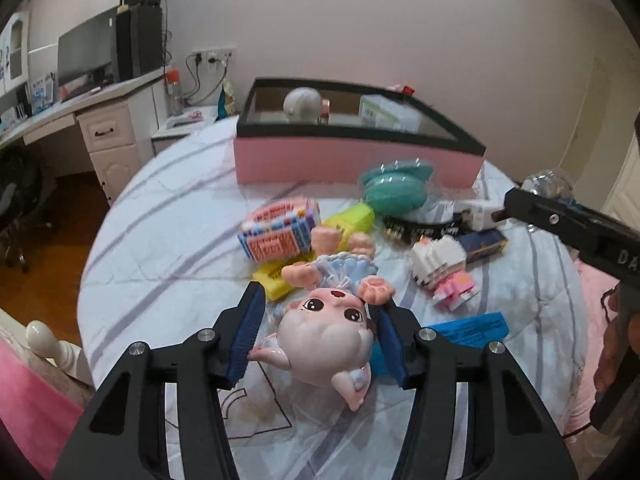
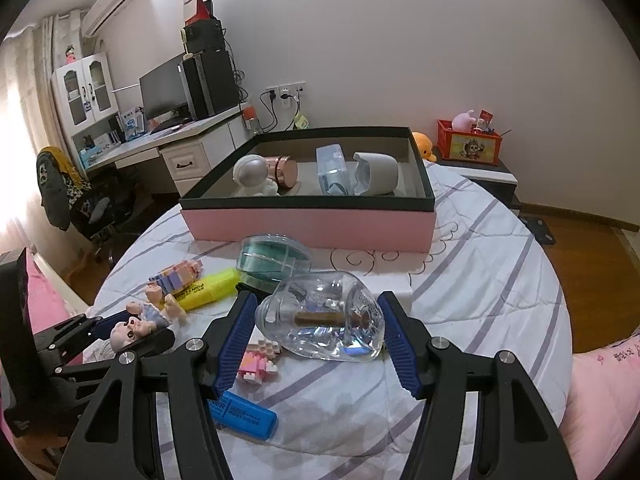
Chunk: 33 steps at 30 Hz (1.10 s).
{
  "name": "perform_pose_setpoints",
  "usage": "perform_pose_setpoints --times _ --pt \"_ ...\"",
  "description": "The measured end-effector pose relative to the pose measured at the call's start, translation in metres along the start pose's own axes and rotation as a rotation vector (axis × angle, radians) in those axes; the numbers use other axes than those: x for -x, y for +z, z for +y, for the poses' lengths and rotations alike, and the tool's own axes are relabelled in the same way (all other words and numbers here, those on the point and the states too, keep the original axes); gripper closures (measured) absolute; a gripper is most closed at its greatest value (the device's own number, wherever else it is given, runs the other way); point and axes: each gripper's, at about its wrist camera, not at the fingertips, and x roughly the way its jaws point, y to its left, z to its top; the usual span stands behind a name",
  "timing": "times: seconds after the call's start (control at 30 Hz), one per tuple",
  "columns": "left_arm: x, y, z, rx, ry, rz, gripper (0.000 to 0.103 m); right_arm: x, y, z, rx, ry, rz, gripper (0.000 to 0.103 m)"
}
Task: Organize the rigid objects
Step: 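Lift the pig doll and glass jar and carry them toward the pink box, then lower the pig doll and jar into the pink box and open both tools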
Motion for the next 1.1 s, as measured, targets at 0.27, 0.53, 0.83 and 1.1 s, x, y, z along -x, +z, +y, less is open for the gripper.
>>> perform_pose_setpoints --times 0.27,0.53,0.83,1.1 --pt "0.016 0.032 -0.007 -0.027 -0.019 -0.067 0.049 0.005 0.021 0.001 0.023 0.007 -0.04 0.039" --pt "0.001 0.096 -0.011 -0.063 -0.058 -0.121 0.049 -0.01 0.062 -0.006 0.06 -0.01 -0.067 0.039" --pt "-0.087 0.199 -0.015 -0.099 -0.095 -0.037 0.049 -0.079 0.137 -0.029 0.067 -0.038 -0.03 0.039" --pt "-0.174 0.243 -0.015 -0.093 -0.054 0.115 0.049 -0.162 0.168 -0.056 0.037 -0.109 0.095 0.039"
